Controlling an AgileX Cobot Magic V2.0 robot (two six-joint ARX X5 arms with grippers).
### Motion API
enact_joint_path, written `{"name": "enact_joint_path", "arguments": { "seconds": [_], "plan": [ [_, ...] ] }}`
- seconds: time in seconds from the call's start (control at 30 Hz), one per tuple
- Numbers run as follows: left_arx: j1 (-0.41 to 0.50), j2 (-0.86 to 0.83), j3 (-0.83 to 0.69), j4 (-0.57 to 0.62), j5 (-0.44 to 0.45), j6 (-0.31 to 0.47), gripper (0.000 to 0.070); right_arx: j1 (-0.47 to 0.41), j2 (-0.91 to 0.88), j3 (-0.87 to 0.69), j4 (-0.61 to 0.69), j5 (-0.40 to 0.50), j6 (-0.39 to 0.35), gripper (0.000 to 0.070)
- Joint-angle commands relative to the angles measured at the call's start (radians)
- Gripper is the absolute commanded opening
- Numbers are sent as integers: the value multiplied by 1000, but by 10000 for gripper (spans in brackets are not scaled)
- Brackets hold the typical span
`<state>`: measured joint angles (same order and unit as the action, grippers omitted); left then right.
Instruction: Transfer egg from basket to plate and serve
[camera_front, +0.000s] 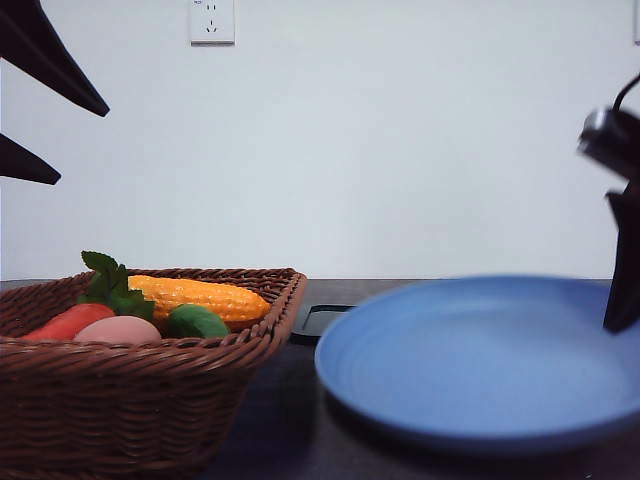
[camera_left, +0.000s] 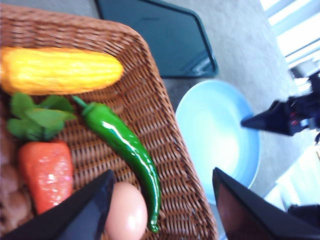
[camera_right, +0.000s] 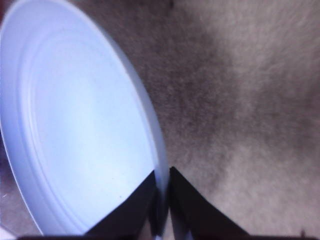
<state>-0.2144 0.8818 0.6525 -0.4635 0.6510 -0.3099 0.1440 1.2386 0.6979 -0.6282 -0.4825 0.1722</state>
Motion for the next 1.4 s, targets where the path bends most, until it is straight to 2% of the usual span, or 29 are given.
{"name": "enact_joint_path", "arguments": {
  "seconds": [0.0,0.07,0.23,0.3,0.63,0.97,1.37],
  "plan": [
    [-27,7,23,-10,2,-7,410,2,-37,10,-8,-7,0,0],
    [-66,8,53,-58,-21,-2,410,1,-87,11,-28,-7,1,0],
    [-197,45,178,-231,-300,79,410,-19,-190,11,-51,-6,9,0],
    [-246,76,215,-279,-371,85,410,-29,-221,11,-53,-6,14,0],
    [-424,302,254,-302,-549,70,410,-99,-314,11,-56,-7,26,0],
    [-477,505,254,-204,-574,62,410,-134,-340,11,-60,-8,26,0],
    [-481,584,254,-194,-573,63,410,-134,-340,11,-59,-7,26,0]
  ]
}}
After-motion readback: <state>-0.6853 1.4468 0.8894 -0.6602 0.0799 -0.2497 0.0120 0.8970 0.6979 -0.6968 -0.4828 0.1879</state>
